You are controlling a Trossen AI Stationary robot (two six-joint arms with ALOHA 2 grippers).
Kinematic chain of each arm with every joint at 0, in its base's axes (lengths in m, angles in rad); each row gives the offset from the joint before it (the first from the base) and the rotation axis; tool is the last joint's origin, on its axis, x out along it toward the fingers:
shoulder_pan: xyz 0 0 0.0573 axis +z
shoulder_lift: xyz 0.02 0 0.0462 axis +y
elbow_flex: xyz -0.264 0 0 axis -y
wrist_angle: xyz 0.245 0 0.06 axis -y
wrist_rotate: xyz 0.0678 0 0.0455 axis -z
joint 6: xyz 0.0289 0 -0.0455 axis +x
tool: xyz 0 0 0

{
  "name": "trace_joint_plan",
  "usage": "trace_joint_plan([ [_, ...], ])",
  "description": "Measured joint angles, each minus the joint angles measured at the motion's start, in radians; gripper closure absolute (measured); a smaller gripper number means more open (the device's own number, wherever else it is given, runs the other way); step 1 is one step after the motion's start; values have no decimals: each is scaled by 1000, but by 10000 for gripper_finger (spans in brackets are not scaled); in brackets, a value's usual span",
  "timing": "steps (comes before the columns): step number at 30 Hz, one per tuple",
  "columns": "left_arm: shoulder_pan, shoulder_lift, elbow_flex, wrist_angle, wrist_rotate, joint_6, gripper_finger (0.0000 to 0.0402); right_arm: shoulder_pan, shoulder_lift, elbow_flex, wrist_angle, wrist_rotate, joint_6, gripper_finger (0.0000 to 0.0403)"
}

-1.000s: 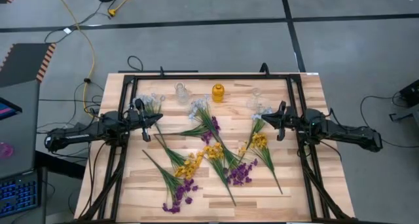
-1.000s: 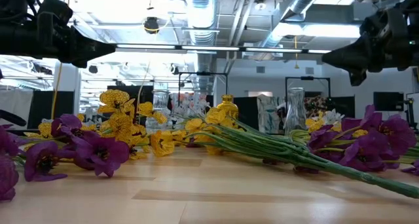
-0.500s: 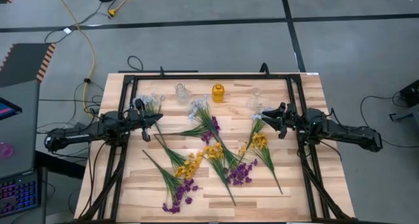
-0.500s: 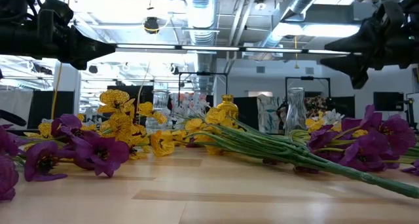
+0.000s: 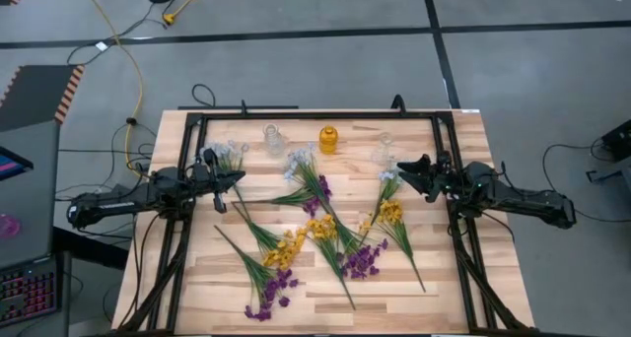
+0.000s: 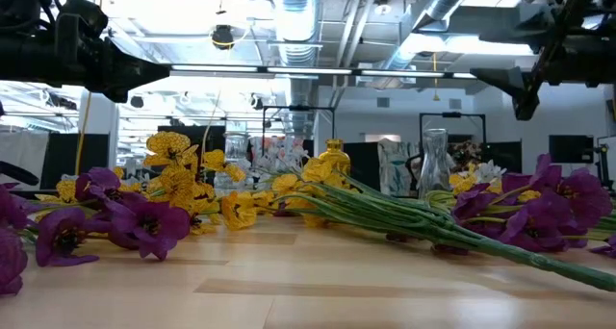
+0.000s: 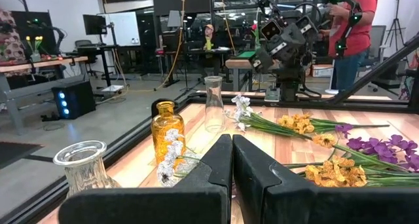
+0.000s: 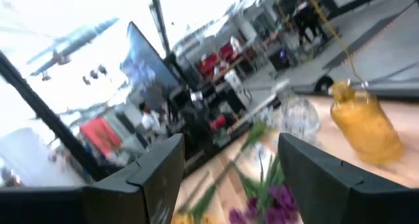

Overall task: Sort flowers into vase by color
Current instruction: Put the right white flowers into the right transparent vase

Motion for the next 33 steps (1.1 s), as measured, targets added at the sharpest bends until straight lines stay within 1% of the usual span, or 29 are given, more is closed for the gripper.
trace_joint_plan([
  [4,0,0,0,0,0,0,401,0,0,2,30,59,36,128],
  [11,0,0,0,0,0,0,401,0,0,7,21,61,55,128],
  [15,0,0,0,0,0,0,401,0,21,64,-27,63,54,128],
  [17,0,0,0,0,0,0,401,0,48,110,-91,65,52,128],
  [20,0,0,0,0,0,0,401,0,116,191,-201,74,49,128],
  [23,0,0,0,0,0,0,401,0,209,272,-330,108,51,128],
  [29,0,0,0,0,0,0,401,0,413,429,-555,131,184,128],
  [33,0,0,0,0,0,0,401,1,538,509,-647,131,252,128],
])
